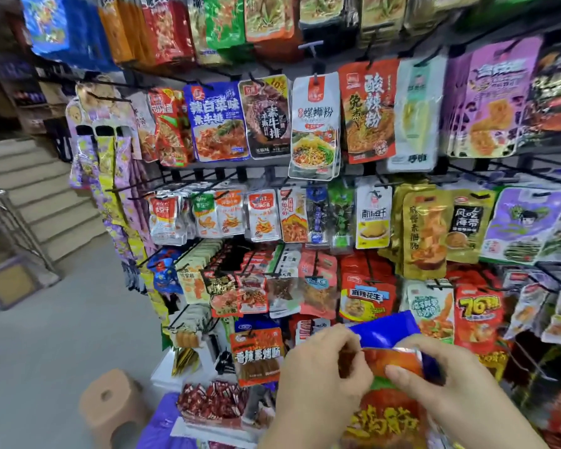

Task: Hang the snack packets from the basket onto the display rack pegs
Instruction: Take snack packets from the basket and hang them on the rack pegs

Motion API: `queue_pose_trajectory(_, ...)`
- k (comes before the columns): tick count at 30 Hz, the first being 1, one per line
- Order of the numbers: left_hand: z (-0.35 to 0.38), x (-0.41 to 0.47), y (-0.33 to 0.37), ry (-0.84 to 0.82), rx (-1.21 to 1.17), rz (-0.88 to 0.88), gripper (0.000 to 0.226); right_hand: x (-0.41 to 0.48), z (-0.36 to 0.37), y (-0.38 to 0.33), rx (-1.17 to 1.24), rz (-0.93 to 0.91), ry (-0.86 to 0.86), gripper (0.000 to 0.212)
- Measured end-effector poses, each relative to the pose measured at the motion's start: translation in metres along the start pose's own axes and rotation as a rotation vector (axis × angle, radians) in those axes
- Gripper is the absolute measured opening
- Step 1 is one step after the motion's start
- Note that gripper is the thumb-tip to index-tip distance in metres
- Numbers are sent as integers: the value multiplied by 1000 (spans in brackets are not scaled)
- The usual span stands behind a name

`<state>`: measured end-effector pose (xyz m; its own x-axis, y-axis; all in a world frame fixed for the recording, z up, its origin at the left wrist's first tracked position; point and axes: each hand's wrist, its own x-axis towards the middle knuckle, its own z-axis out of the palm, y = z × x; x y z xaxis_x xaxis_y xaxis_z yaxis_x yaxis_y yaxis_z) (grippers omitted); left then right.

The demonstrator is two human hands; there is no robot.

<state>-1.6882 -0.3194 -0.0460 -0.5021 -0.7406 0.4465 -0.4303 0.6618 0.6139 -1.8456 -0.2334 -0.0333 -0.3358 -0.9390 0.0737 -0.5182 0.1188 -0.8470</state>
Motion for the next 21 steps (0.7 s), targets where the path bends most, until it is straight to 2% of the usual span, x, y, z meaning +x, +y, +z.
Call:
queue_pose_trajectory(3,4,10,-1,-52,-210,-113,17,4,-7,15,77,58,132,30)
queue_pose_trajectory(5,6,17,-2,-96,-273,-143,21,9,-13,23,103,54,201,48)
queue_pose_trajectory(7,11,23,-3,-156,-282,-160,20,13,-17,29,145,28,245,56)
queue_pose_trajectory(12,32,40,-20,-162,-251,-104,21,20,-27,50,292,9,364,50)
queue_pose_trajectory(17,52,55,-24,-360,-382,-113,20,17,-40,64,126,41,537,49)
queue_pose_trajectory(21,74,75,-26,-354,-541,-170,26,19,-58,79,21,74,664,36)
